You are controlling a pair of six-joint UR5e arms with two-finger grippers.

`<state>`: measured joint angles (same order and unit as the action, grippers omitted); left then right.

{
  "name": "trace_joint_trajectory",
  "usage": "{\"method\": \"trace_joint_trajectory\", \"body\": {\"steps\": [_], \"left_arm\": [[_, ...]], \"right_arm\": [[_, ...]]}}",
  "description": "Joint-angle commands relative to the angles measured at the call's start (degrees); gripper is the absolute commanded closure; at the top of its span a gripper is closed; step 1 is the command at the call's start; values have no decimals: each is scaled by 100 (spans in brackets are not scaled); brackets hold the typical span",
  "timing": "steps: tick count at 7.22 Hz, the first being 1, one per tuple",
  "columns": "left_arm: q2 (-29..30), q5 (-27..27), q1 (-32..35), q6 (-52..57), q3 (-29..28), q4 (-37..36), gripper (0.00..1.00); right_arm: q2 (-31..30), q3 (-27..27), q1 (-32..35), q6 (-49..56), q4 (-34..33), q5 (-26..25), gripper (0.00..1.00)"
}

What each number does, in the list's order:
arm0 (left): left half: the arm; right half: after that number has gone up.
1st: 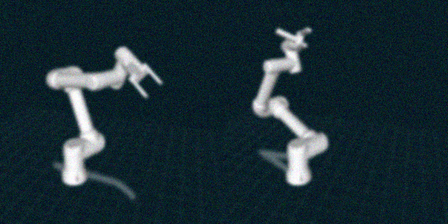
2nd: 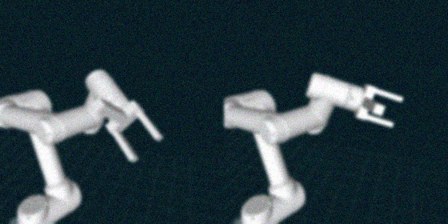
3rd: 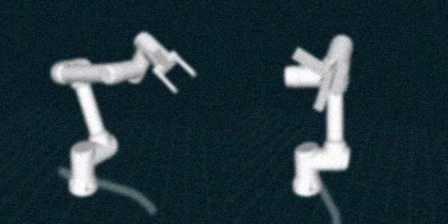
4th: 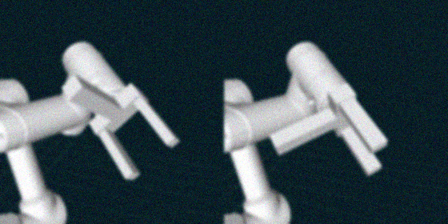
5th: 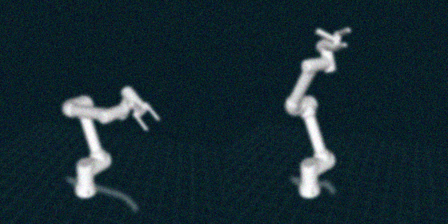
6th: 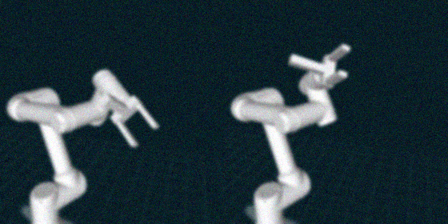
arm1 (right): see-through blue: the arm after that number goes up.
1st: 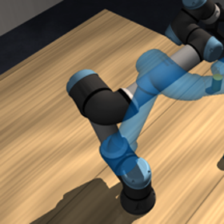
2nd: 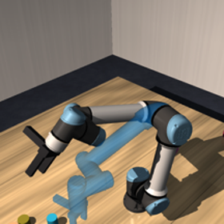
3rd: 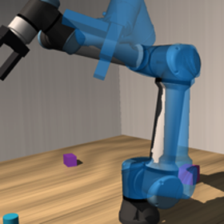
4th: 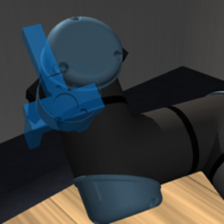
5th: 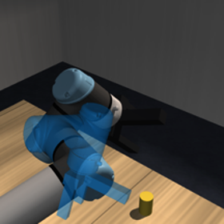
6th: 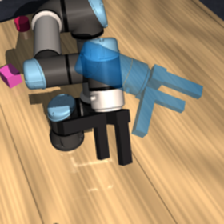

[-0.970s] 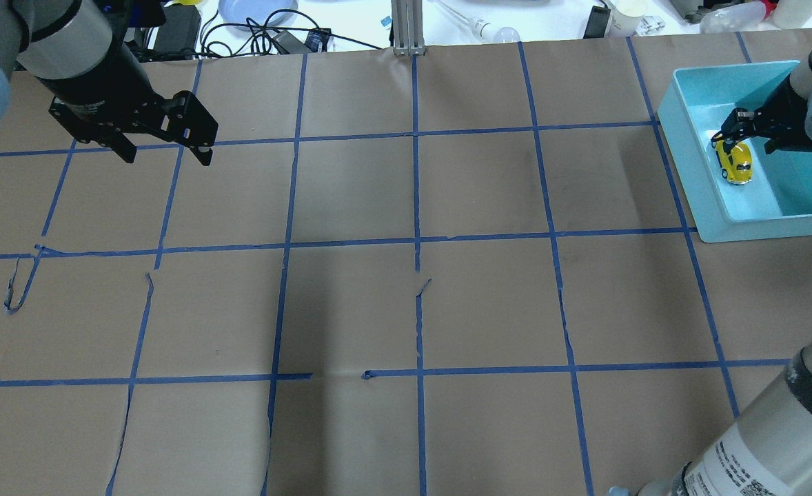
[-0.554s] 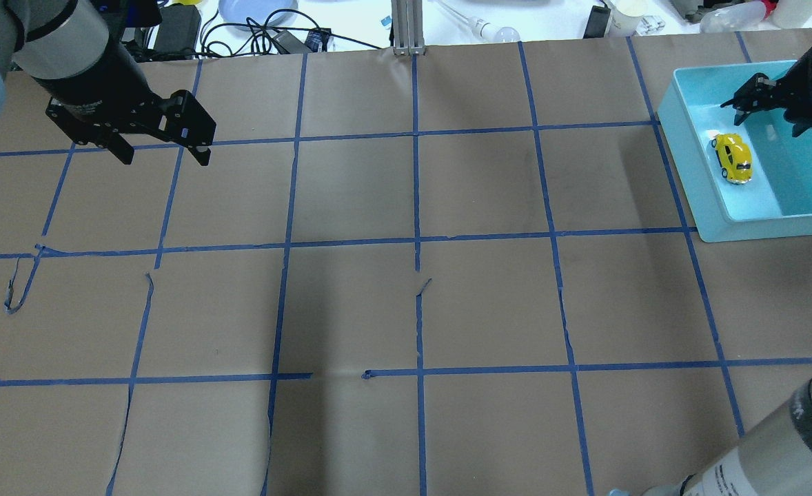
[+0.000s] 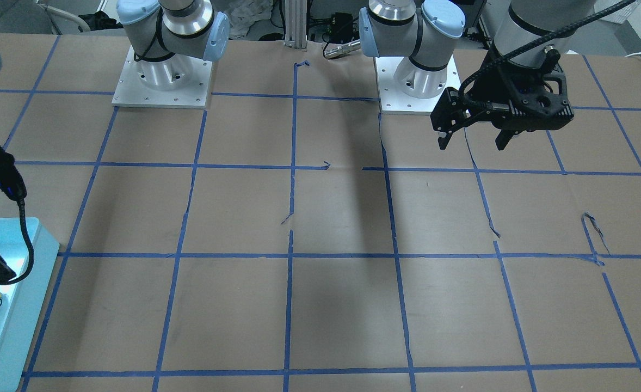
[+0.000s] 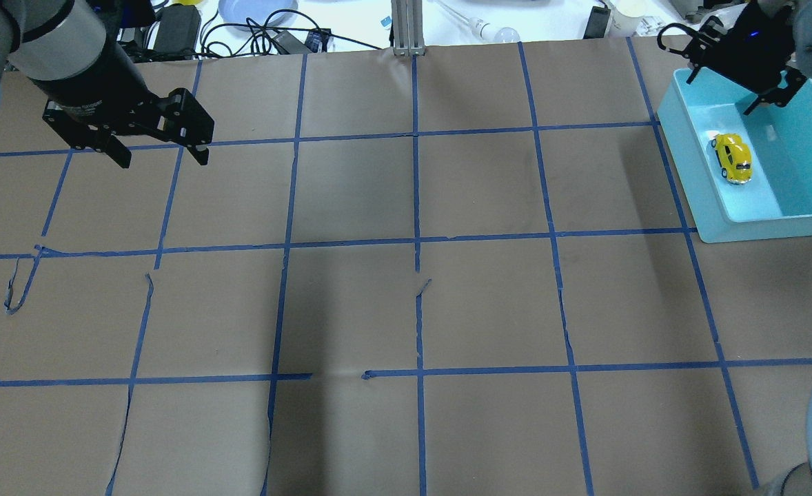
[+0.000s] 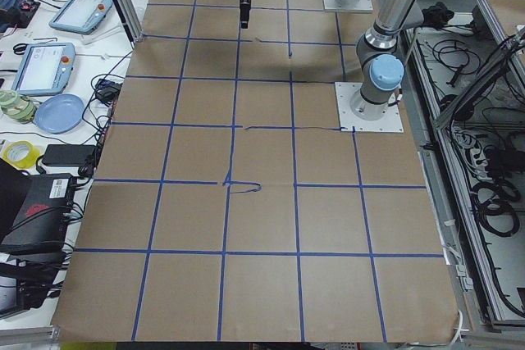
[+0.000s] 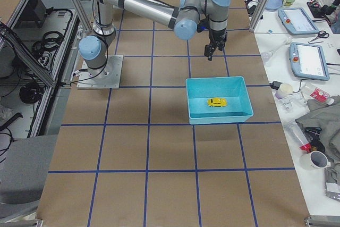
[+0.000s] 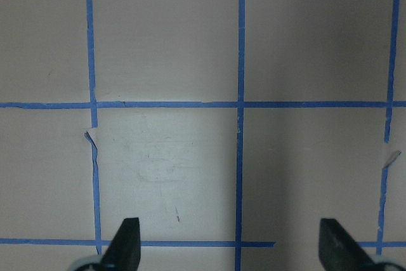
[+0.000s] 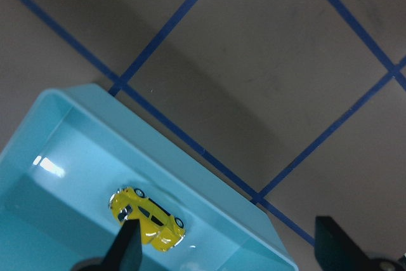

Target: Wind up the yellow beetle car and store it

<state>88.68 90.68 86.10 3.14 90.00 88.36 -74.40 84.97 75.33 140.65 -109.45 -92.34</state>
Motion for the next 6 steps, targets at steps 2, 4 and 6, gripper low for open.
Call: {"method": "trace_joint_trajectory", "body": {"steps": [2, 4, 6], "left_arm": [[-9, -383, -14, 2, -17, 23, 0], [-18, -367, -23, 2, -9, 15, 0], [-18, -367, -23, 2, -9, 15, 0]], "right_arm": [[-443, -33, 997, -4000, 144, -176, 2], [-461, -129, 1150, -6397, 127, -118, 1], [-523, -340, 1168, -8457, 274, -222, 0]]}}
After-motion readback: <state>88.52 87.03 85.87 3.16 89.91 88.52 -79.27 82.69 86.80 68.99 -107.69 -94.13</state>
